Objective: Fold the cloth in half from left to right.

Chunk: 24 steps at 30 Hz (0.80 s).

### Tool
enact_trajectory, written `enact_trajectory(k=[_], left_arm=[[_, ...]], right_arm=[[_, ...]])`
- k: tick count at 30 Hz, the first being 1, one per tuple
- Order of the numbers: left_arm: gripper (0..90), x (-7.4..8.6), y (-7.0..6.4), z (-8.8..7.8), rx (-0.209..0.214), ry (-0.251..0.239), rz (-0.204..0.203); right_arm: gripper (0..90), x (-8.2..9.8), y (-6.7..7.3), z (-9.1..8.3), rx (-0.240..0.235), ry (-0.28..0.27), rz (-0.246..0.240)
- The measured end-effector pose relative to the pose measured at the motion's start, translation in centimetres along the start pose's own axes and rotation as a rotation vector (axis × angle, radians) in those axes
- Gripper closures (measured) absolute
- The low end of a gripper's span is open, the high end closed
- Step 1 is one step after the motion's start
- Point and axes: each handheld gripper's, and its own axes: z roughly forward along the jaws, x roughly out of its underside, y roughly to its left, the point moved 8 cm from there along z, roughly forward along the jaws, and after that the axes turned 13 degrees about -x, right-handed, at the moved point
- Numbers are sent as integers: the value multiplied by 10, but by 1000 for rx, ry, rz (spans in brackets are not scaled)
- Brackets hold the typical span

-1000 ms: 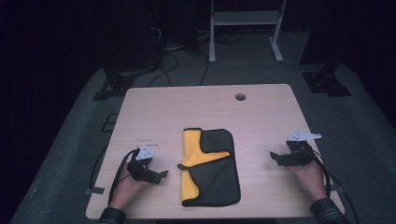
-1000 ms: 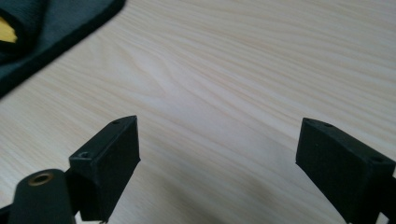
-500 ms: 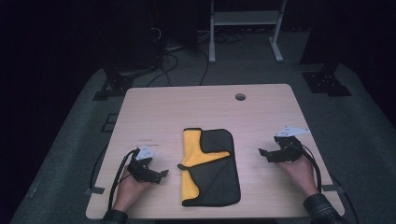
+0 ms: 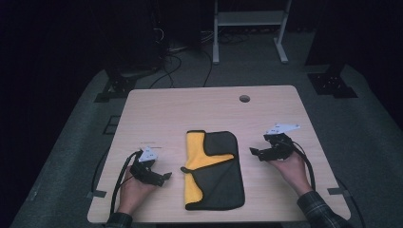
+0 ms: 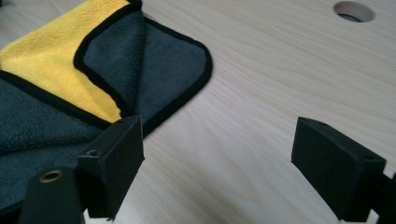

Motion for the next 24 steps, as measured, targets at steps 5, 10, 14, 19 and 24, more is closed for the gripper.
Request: enact_trajectory(k=[5, 10, 14, 19, 24], left_arm=[[0, 0, 0, 0, 0, 0, 0], [0, 0, 0, 0, -2, 0, -3], [0, 0, 1, 0, -3, 1, -2], [0, 0, 1, 0, -3, 0, -4], [0, 0, 0, 0, -3, 0, -4]], right_arm=[[226, -14, 10, 9, -31, -27, -21], [269, -22, 19, 21, -62, -10, -36], [330, -31, 28, 30, -96, -17, -62], [403, -36, 40, 44, -126, -14, -88], [454, -38, 50, 59, -147, 9, -108]])
